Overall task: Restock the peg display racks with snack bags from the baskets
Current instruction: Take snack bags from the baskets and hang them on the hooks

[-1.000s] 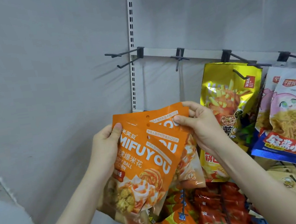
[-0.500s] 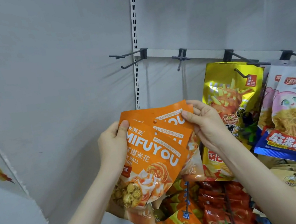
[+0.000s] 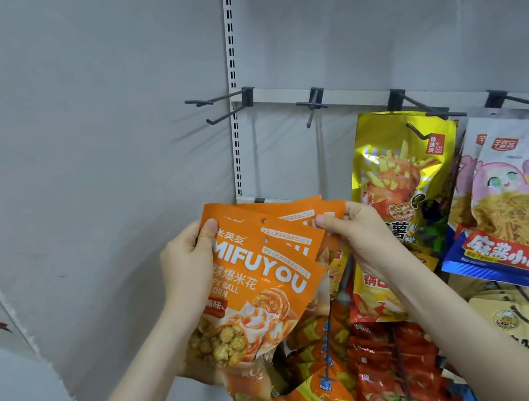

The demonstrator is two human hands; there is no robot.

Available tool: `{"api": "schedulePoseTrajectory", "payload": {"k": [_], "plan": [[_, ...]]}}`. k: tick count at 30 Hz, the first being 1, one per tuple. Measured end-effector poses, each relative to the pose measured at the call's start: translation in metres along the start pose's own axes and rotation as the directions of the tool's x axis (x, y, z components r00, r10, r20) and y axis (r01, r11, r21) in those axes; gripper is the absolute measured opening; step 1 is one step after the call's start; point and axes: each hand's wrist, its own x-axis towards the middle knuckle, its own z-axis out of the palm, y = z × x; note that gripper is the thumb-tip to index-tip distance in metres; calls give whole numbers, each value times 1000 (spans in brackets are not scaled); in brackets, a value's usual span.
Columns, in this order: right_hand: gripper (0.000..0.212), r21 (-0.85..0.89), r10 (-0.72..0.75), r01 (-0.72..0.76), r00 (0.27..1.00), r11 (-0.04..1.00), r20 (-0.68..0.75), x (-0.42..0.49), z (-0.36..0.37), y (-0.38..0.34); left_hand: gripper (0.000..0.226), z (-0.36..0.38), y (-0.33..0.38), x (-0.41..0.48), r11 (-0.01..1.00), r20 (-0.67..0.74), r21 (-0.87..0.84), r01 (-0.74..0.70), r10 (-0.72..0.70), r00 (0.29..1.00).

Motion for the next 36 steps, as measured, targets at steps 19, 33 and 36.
{"api": "schedulePoseTrajectory", "payload": {"k": [19, 33, 36], "plan": [[5, 71, -124, 153, 943, 986, -309, 63, -1, -63, 37, -18, 25, 54, 985, -36, -171, 1, -7, 999], [11, -416, -396, 212, 814, 884, -426, 88, 11, -59, 35, -8, 15, 70, 981, -19, -194, 24, -28, 999], [10, -392, -382, 207, 810, 896, -445, 90, 7, -54, 35, -6, 10, 74, 981, -24, -190, 29, -34, 999]]}}
